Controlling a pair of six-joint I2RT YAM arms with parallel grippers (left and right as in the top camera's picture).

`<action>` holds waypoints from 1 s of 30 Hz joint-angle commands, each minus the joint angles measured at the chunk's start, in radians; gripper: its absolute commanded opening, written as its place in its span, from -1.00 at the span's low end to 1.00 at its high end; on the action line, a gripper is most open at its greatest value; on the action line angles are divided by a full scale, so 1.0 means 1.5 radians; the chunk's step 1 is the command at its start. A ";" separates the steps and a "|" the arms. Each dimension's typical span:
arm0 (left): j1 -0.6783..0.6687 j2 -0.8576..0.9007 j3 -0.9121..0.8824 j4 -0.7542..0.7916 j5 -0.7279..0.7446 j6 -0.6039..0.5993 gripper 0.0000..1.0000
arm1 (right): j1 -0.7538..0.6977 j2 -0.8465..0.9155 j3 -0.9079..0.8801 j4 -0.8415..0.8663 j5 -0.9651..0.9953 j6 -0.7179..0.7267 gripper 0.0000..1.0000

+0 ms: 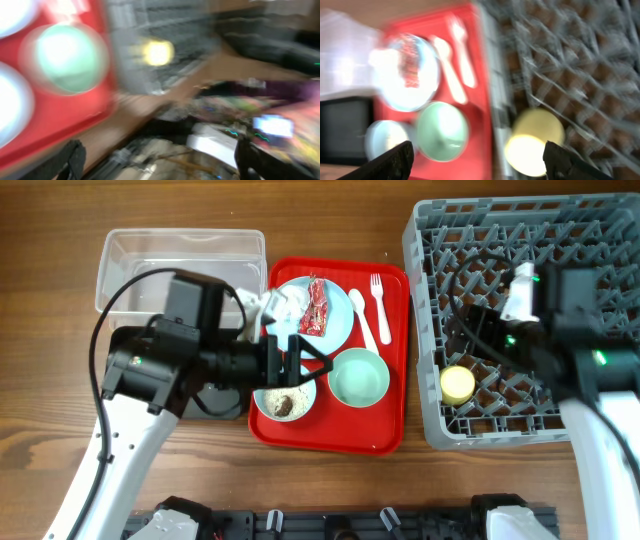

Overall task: Sort waste into correct bins and load items into the dishwasher rack
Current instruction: 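Place the yellow cup in the dish rack with the right gripper, then grasp the rice-filled light-blue bowl with the left gripper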

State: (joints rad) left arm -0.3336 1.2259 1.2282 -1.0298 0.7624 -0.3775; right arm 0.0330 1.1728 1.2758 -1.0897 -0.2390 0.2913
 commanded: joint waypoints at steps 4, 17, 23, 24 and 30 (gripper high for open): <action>-0.113 0.020 -0.072 -0.016 -0.465 -0.083 0.60 | 0.000 -0.144 0.013 0.051 -0.131 0.000 0.74; -0.282 0.311 -0.136 0.197 -0.606 -0.088 0.04 | 0.000 -0.117 0.012 0.013 -0.138 0.005 0.74; -0.292 0.320 -0.136 0.211 -0.609 -0.084 -0.21 | 0.000 -0.106 0.012 0.013 -0.138 0.005 0.74; -0.292 0.320 -0.136 0.211 -0.609 -0.084 -0.36 | 0.000 -0.106 0.012 0.013 -0.138 0.005 0.74; -0.292 0.320 -0.136 0.215 -0.609 -0.084 -0.92 | 0.000 -0.105 0.012 0.013 -0.138 0.005 0.74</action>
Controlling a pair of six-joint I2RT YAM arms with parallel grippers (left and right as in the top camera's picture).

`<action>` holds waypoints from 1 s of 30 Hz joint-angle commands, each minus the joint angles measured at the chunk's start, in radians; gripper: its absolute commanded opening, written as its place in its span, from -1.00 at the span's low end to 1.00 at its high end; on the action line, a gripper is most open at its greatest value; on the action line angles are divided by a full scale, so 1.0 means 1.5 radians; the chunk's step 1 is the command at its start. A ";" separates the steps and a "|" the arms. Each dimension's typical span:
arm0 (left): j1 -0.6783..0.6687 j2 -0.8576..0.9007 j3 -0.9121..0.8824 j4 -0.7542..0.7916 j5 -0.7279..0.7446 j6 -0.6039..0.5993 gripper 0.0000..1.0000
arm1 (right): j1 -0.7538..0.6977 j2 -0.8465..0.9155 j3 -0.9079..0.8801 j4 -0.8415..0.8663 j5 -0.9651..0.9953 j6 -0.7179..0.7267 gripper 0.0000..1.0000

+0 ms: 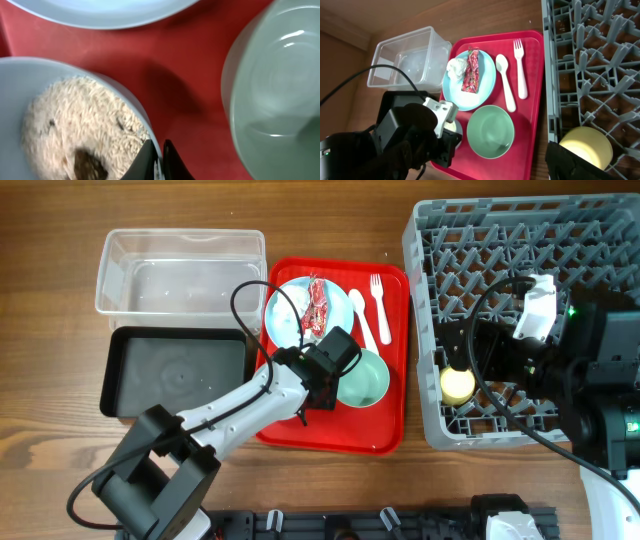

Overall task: Sort waste into correct bins and load items into the dishwasher rack
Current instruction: 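Grasp the rice-filled light-blue bowl with the left gripper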

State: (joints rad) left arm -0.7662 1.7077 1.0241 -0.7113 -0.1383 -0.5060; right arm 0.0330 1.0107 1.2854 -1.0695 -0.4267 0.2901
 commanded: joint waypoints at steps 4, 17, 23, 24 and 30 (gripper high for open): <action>0.004 -0.041 0.009 -0.031 0.023 -0.003 -0.92 | 0.000 0.003 0.006 -0.001 -0.013 0.006 0.74; 0.201 -0.313 0.034 -0.124 0.179 -0.002 -0.92 | 0.000 0.003 0.006 0.005 -0.013 0.006 0.74; 0.455 -0.287 0.009 -0.129 0.435 0.113 -0.92 | 0.000 0.003 0.006 0.005 -0.012 0.006 0.74; 0.497 -0.275 0.004 -0.129 0.476 0.132 -0.92 | 0.000 0.003 0.006 0.005 -0.013 0.006 0.74; 0.693 -0.168 -0.028 -0.123 0.769 0.283 -0.92 | 0.000 0.003 0.006 0.005 -0.013 0.006 0.74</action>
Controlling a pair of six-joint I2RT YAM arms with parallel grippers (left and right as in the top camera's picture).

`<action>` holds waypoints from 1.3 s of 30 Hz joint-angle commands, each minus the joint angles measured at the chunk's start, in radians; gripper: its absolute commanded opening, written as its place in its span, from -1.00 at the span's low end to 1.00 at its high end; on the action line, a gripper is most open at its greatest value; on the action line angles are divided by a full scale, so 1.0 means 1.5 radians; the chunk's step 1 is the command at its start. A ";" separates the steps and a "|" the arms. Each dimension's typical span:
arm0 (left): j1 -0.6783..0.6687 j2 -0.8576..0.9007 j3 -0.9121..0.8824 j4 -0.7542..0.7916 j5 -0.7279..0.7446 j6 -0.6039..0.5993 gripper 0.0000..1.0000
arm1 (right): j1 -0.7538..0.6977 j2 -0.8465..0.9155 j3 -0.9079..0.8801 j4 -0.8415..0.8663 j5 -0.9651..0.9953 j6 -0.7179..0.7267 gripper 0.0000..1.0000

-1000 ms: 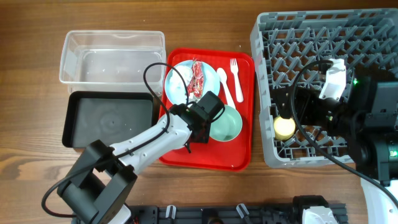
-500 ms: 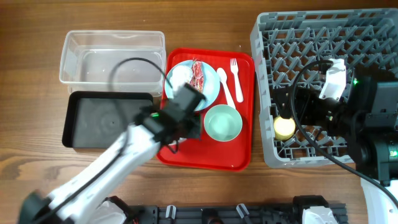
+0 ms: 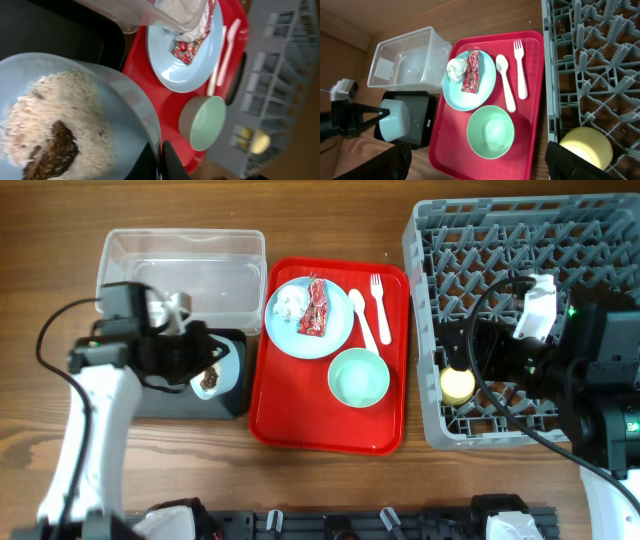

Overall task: Sort waste into correct bins and load items into the dishwasher rack
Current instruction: 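Grasp the rice-filled light-blue bowl with the left gripper, then tip the bowl over the black tray to dump the rice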

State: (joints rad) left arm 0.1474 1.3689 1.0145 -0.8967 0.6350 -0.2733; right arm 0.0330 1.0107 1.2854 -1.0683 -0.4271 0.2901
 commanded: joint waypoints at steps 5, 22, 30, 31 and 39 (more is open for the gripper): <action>0.168 0.192 -0.024 -0.012 0.474 0.233 -0.92 | 0.000 0.003 0.006 0.004 -0.012 0.006 0.74; 0.210 0.266 -0.024 -0.056 0.555 0.298 -0.92 | 0.000 0.003 0.006 0.004 -0.012 0.006 0.74; 0.226 0.252 -0.024 -0.102 0.479 0.319 -0.92 | 0.000 0.003 0.006 0.006 -0.012 0.006 0.75; 0.230 0.249 -0.024 -0.097 0.464 0.319 -0.92 | 0.000 0.003 0.006 0.006 -0.013 0.006 0.75; 0.212 0.129 -0.020 -0.165 0.345 0.252 -0.92 | 0.000 0.003 0.006 0.006 -0.012 0.006 0.75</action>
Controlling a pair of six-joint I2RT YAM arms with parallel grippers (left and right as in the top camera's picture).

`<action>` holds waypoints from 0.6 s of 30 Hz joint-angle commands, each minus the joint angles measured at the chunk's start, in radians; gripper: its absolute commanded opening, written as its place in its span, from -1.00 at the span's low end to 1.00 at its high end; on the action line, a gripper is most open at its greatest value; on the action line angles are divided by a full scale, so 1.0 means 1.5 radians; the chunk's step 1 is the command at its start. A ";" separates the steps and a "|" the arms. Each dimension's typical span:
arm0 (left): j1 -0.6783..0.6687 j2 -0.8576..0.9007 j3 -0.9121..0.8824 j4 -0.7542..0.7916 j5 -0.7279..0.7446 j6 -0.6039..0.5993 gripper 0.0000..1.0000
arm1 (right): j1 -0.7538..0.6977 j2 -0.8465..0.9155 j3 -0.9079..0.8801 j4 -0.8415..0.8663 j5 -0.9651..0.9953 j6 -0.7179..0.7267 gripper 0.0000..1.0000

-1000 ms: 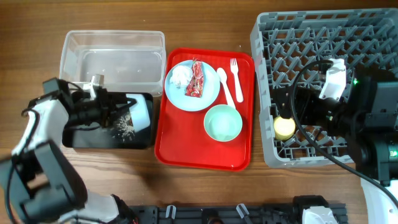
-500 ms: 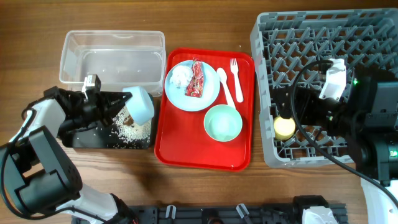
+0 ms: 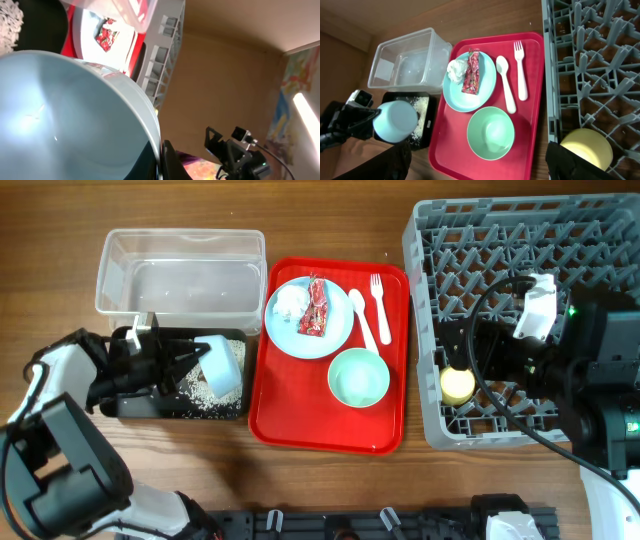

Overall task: Sort waste into correct bins and load items into the dishwasher rack
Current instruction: 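Tip the bowl over the black tray to dump the rice, then set the empty light-blue bowl back on the red tray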

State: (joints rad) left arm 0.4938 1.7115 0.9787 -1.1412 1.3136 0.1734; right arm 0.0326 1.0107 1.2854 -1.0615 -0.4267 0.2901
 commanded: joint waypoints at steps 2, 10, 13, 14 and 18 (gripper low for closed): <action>-0.039 -0.151 0.007 0.008 -0.183 -0.098 -0.92 | 0.001 0.003 0.006 0.002 -0.013 0.006 0.75; -0.288 -0.372 0.006 0.126 -0.621 -0.309 -0.92 | 0.001 0.003 0.006 0.002 -0.013 0.006 0.75; -0.430 -0.378 0.006 0.146 -0.754 -0.332 -0.92 | 0.001 0.003 0.006 0.002 -0.013 0.006 0.76; -0.469 -0.372 0.006 0.148 -0.791 -0.339 -0.92 | 0.001 0.003 0.006 0.002 -0.013 0.006 0.76; -0.590 -0.343 0.006 0.149 -0.894 -0.376 -0.92 | 0.001 0.003 0.006 0.000 -0.013 0.006 0.75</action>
State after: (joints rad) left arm -0.2535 1.1599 0.9813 -0.9226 0.2363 -0.3077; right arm 0.0330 1.0107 1.2854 -1.0611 -0.4267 0.2901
